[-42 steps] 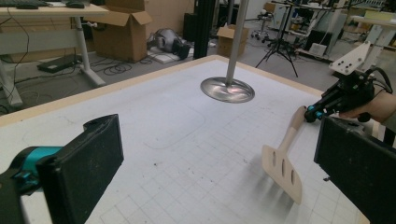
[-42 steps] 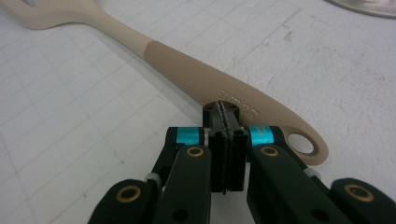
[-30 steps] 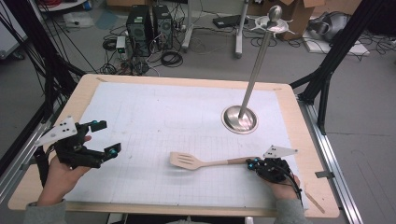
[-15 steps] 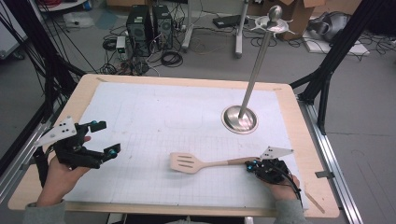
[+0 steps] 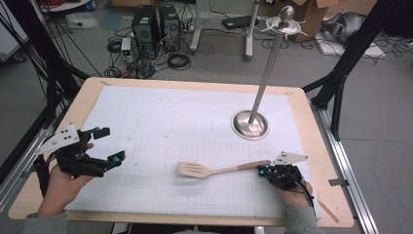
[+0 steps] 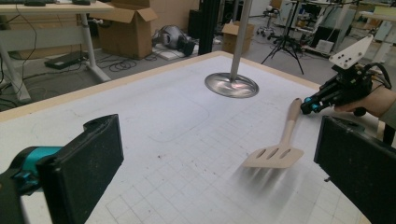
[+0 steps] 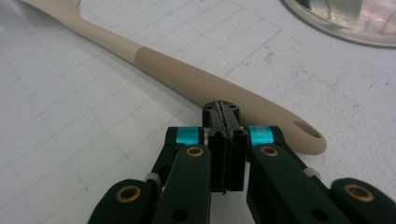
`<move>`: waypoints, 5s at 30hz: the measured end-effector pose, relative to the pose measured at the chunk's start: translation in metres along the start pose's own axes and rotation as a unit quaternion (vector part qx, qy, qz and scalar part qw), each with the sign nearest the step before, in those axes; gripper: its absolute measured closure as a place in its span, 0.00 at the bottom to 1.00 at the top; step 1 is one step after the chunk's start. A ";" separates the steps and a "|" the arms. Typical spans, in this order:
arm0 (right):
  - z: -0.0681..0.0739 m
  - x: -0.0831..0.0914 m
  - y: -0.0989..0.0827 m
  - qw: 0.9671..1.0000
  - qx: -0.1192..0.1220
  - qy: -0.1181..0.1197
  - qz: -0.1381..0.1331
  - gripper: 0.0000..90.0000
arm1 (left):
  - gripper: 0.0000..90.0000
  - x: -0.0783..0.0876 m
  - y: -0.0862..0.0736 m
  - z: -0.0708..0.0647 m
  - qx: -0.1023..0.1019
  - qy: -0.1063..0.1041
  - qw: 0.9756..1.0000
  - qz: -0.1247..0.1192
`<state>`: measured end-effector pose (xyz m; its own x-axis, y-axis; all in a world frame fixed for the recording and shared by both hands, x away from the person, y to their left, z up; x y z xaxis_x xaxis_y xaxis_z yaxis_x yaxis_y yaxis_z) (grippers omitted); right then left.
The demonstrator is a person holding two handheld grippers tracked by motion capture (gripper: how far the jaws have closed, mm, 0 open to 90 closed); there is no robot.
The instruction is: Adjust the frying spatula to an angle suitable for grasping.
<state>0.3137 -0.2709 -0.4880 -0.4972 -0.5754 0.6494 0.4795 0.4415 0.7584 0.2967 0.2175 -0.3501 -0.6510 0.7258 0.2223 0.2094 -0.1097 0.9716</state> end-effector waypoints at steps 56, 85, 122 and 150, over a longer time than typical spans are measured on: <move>-0.017 -0.057 0.048 0.999 0.020 -0.032 -0.009 1.00 | 0.02 0.019 -0.009 0.004 0.005 0.029 1.000 0.005; 0.027 -0.078 0.094 0.997 0.048 0.030 -0.048 1.00 | 0.02 0.024 -0.010 0.005 0.006 0.035 0.999 0.004; 0.081 -0.117 0.094 0.989 0.080 0.123 0.022 1.00 | 0.02 0.023 -0.013 0.007 0.010 0.032 0.999 0.007; 0.080 -0.100 0.084 0.985 0.081 0.149 0.020 1.00 | 0.02 0.031 -0.012 0.010 0.013 0.038 0.999 0.000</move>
<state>0.3458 -0.1208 -0.4846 -0.2353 -0.7213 0.6514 0.3600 0.5579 0.7478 0.2811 0.2477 -0.3558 -0.7043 0.6719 0.2290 0.2276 -0.0918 0.9694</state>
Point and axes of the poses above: each handheld gripper's, and its own axes: x roughly backward along the jaws, y roughly out of its top, z roughly to its left, the point moved 6 cm from there along -x, roughly forward along the jaws, and after that the axes turned 3 degrees about y, right-handed, at the moved point
